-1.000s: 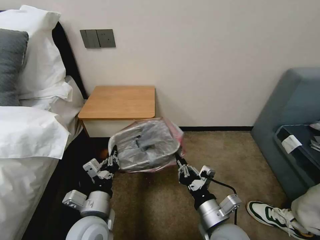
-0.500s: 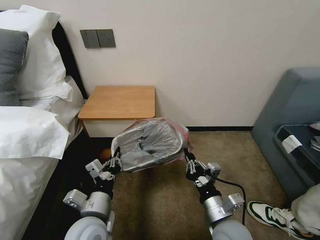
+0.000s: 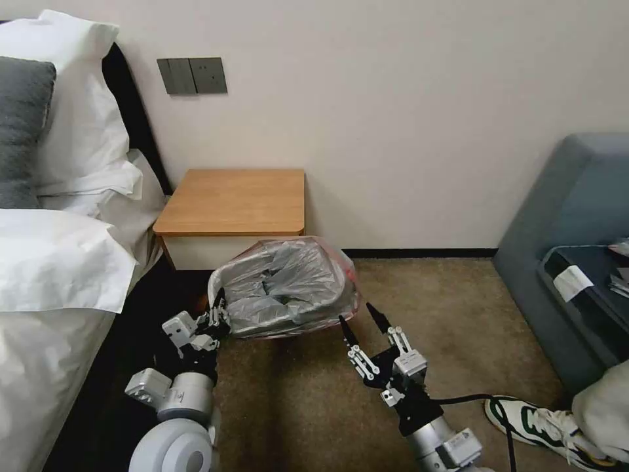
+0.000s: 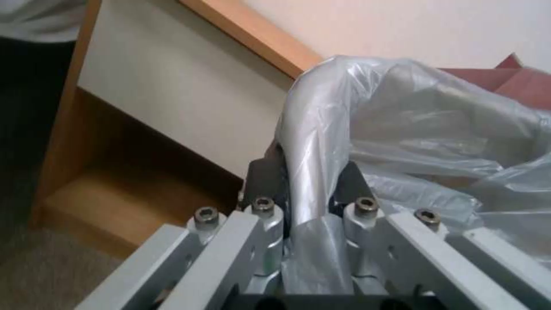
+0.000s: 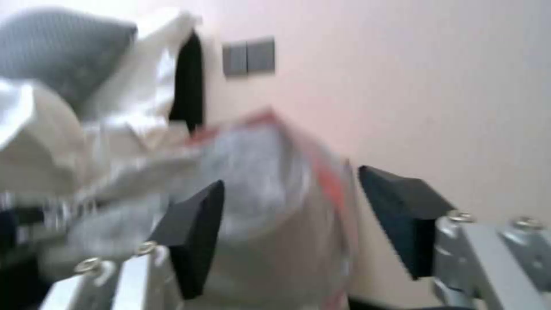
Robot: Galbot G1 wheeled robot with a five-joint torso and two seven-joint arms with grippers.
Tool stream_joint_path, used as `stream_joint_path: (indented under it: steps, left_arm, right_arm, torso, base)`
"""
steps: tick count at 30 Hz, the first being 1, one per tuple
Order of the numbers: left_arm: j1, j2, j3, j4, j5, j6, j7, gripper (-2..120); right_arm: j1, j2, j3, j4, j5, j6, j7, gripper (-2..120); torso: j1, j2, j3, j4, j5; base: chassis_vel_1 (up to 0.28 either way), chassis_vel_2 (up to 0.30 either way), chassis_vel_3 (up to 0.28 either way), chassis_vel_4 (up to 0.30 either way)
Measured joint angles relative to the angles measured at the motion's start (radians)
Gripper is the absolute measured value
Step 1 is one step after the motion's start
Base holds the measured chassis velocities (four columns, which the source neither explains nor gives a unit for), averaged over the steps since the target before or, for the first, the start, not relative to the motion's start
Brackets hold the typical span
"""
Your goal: Pick up the garbage bag from the table and place it over the trash can.
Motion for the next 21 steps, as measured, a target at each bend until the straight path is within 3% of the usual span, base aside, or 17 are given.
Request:
stream_joint_path:
  steps: [9, 15, 21]
  left_arm:
    - [0.011, 0.005, 0.009, 0.007, 0.056, -0.04, 0.048, 7]
    - [0.024, -0.004, 0.011, -0.003, 0.072, -0.048, 0.056, 7]
    - [0.035, -0.01, 0.015, -0.003, 0.088, -0.054, 0.062, 7]
  right_arm:
    - [0.193, -0.099, 0.032, -0.085, 0.059, -0.054, 0.036, 99]
    - [0.309, -0.169, -0.004, -0.151, 0.118, -0.102, 0.031, 100]
    - [0.373, -0.183, -0.025, -0.179, 0.144, -0.116, 0.03, 100]
  torso:
    - [0.0, 0.0, 0.0, 0.0002, 0.0002]
    - [0.0, 0.0, 0.0, 0.0002, 0.0001]
    - [0.0, 0.0, 0.0, 0.0001, 0.0001]
  base:
    - [0.0, 0.0, 0.0, 0.0]
    - [0.0, 0.0, 0.0, 0.0]
    - [0.0, 0.0, 0.0, 0.0]
